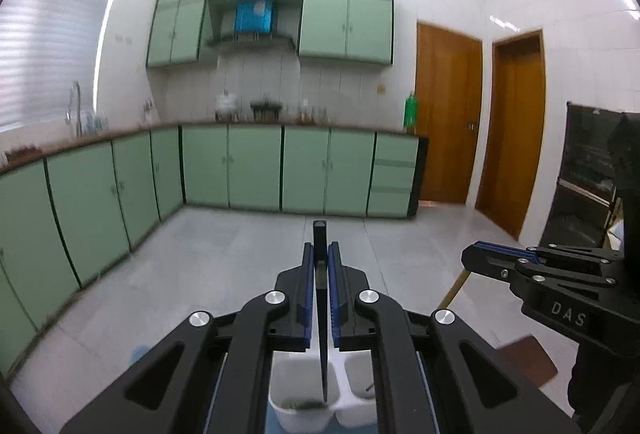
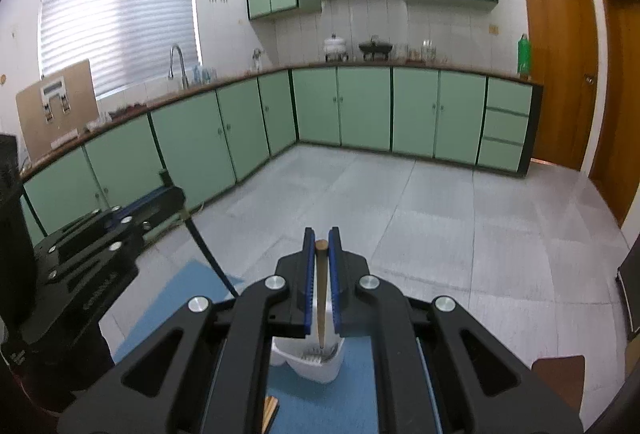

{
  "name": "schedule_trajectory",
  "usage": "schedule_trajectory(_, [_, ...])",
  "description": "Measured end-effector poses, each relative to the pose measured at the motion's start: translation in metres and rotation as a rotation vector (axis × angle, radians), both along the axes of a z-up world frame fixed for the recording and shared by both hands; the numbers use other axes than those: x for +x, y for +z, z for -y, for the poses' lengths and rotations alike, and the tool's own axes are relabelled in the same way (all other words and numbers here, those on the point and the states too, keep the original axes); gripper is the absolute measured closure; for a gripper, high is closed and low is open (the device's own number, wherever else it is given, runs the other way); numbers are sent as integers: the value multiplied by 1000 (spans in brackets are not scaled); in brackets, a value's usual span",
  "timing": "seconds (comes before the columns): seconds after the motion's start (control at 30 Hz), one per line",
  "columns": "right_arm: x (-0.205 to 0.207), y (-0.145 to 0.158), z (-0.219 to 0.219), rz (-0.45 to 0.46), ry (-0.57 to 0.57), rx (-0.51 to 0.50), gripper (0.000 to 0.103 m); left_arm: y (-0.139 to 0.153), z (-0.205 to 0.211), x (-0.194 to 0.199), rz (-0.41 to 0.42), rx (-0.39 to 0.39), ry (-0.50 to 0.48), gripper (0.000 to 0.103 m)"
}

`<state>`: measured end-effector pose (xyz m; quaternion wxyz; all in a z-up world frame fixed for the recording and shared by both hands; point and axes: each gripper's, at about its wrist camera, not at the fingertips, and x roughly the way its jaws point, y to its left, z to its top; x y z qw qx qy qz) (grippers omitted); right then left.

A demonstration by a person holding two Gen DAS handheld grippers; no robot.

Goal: Organize utensils
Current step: 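Open both grippers and move them back over the remaining chopsticks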

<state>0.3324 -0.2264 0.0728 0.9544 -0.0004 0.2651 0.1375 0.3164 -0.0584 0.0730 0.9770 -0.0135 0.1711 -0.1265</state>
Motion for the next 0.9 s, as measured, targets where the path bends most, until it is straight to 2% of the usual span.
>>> schedule_trajectory(0.1, [-4,-11,-1,-13,-8,-11,95,-12,-4,1,-36,5,-2,96])
schedule_trajectory(0.23, [-16,-16,7,-8,-32,-2,82,-15,-12,-11,-44,17,-4,90])
schedule_trajectory(0.3, [-25,-16,13,-5,-46,13,80,-15,-15,-20,-49,17,-4,87])
schedule_trajectory(0.37, [-36,-18,20,3,-58,20,66,-15,-18,-30,-48,20,-2,78])
schedule_trajectory(0.43, [-53,-22,25,18,-66,18,61,-19,-22,-45,-59,23,1,70])
schedule_trajectory(0.5, [-72,-29,27,24,-72,15,51,-25,-27,-55,-77,11,-3,65])
schedule_trajectory(0.57, [-89,-39,30,25,-79,17,36,-38,-33,-73,-107,3,2,59])
schedule_trajectory(0.73, [-134,-91,30,-43,-101,36,24,-87,-41,-109,-201,-4,23,50])
schedule_trajectory(0.9, [-169,-147,20,-129,-132,40,18,-145,-42,-138,-310,39,50,45])
